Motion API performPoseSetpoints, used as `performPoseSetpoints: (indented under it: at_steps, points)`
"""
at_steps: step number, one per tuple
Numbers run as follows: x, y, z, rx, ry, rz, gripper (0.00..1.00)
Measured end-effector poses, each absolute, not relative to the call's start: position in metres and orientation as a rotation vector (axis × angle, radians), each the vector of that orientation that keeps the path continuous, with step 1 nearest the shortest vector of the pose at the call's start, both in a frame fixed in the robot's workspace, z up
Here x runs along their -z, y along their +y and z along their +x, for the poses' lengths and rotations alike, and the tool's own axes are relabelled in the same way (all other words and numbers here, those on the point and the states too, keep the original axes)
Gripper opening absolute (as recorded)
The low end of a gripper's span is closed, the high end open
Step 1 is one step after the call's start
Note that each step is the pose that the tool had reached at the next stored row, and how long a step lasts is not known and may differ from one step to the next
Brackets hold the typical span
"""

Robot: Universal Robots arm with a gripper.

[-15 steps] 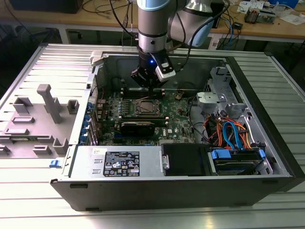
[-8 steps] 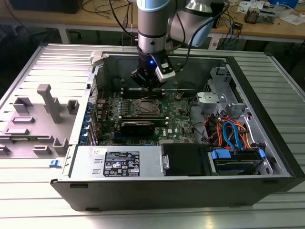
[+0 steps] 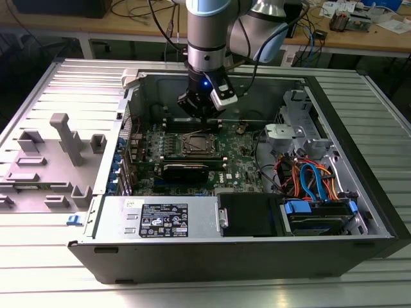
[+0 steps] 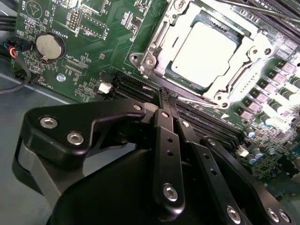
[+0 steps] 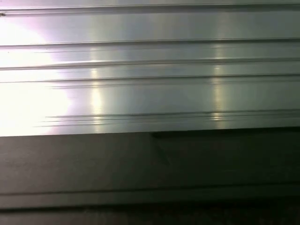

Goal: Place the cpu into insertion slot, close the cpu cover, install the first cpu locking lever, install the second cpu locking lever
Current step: 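Install the first cpu locking lever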

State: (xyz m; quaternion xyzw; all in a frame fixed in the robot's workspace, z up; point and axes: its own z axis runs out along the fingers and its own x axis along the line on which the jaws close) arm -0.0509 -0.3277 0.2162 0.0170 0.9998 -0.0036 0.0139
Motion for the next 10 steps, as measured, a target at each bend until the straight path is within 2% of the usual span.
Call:
performPoseSetpoints:
  at_steps: [10]
  points:
    - [-0.2122, -0.3273, -0.0469, 0.010, 3.113, 0.056, 0.11]
